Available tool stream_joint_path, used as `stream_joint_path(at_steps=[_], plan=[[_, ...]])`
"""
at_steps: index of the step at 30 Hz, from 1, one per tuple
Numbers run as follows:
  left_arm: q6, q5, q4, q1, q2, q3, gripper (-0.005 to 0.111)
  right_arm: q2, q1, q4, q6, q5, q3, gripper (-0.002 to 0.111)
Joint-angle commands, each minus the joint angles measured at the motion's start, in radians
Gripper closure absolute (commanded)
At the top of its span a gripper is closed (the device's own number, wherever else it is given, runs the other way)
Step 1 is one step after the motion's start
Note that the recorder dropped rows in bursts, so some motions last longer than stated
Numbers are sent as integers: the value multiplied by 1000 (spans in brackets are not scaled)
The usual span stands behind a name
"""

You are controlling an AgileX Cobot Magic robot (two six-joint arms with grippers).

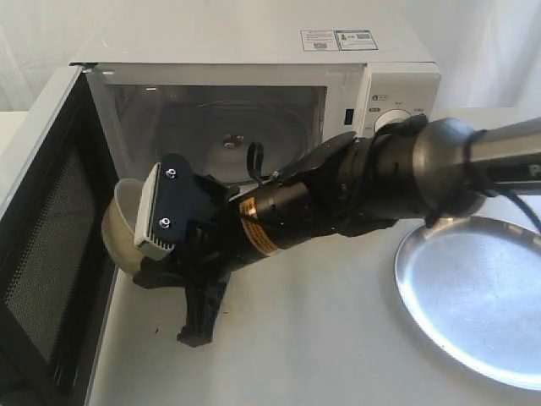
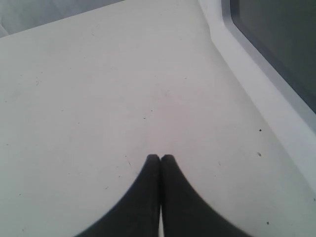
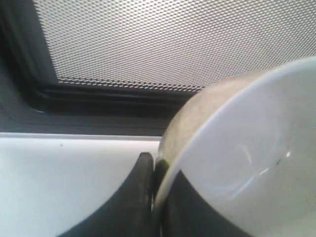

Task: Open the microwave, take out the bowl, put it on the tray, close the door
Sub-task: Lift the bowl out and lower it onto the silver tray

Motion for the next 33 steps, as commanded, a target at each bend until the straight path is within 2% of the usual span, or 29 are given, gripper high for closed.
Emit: stream_joint_path(at_steps=[1,3,10,14,17,25,33], plan=[[-4,2,-7,0,-2,-2,107,-146,-5,-27,241,219,149,108],[-4,2,-7,0,-2,-2,107,-230,-5,-27,293,339,255,108],[-4,2,-7,0,-2,-2,107,-520,-5,-27,492,548,578,108],[-4,2,-7,0,-2,-2,107,-548,-5,-7,490,1042,698,108],[-4,2,-7,0,-2,-2,107,-546,-5,46,490,1200,710,108],[-4,2,-7,0,-2,-2,107,-519,-5,-13,485,1224,710,108],[-4,2,-7,0,-2,-2,107,-342,-5,-27,490,1241,692,108]])
